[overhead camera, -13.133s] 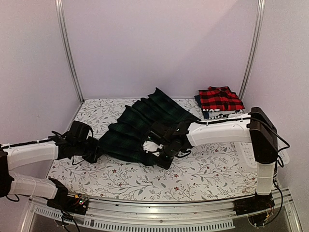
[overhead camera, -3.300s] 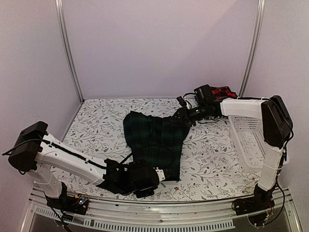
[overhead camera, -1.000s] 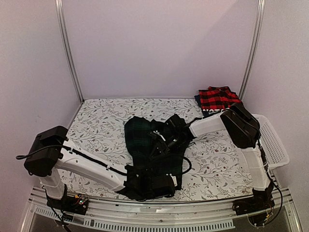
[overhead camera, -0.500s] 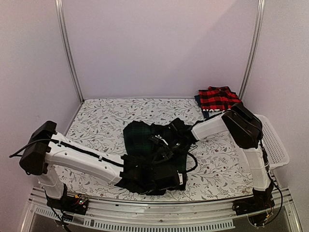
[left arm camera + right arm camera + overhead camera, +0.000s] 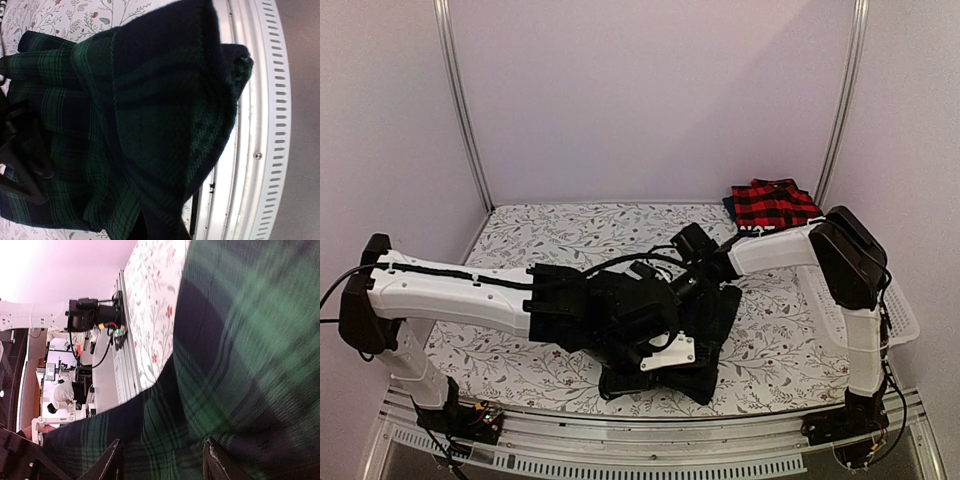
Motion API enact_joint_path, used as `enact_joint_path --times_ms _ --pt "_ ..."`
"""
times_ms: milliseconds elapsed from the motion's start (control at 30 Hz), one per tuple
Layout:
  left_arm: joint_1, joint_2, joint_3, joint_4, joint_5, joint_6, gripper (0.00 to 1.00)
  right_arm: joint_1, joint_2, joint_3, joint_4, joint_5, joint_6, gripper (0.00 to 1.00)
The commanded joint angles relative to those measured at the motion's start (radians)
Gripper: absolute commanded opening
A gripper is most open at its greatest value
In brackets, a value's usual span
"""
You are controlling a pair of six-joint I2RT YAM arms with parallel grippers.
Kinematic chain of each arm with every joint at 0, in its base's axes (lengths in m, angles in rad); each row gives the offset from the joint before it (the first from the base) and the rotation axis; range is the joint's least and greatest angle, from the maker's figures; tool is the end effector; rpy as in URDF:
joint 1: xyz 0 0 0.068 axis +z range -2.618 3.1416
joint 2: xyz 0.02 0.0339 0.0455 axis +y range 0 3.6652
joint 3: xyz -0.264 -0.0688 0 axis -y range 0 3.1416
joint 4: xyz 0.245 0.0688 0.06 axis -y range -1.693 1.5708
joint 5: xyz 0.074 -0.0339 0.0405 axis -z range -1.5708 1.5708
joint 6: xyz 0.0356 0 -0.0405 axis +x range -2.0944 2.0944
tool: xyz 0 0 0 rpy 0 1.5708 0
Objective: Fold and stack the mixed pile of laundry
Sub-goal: Pick up the rectangle-folded skirt from the center of the board, then fold the rectangle-folded skirt at the center of the board.
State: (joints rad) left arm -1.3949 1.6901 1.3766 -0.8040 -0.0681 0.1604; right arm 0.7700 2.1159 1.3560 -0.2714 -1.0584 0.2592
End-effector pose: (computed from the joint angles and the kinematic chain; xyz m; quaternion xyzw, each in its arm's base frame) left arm 0.0638 -0.3451 0.2587 0.6778 0.6993 -0.1029 0.2023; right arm 0.2819 0.3166 0.1355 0.3404 -0.7710 -0.5368 0.0392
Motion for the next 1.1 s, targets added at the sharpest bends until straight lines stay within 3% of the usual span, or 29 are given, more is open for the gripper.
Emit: enact_joint_path --times_ms 0,167,600,867,1067 --pt "0.001 -0.024 0.044 -0.061 0.128 -0.021 0.0 -0.05 0.017 0.137 -0.004 0.061 0.015 0.53" --pt "0.032 -0.027 0.076 -0.09 0.093 -0.019 0.0 -0.013 0.143 0.19 -0.05 0.023 -0.018 0.45" --pt "0.197 0.016 0.224 -0.114 0.047 0.084 0.0 0.171 0.119 0.007 0.01 -0.012 -0.044 0.43" --pt "0.21 0.023 0.108 -0.076 0.127 0.096 0.0 0.042 0.009 0.06 -0.014 0.034 -0.005 0.53" --pt "0.252 0.021 0.078 -0.031 0.186 0.102 0.02 -0.066 -0.062 0.173 -0.025 -0.033 0.037 0.57"
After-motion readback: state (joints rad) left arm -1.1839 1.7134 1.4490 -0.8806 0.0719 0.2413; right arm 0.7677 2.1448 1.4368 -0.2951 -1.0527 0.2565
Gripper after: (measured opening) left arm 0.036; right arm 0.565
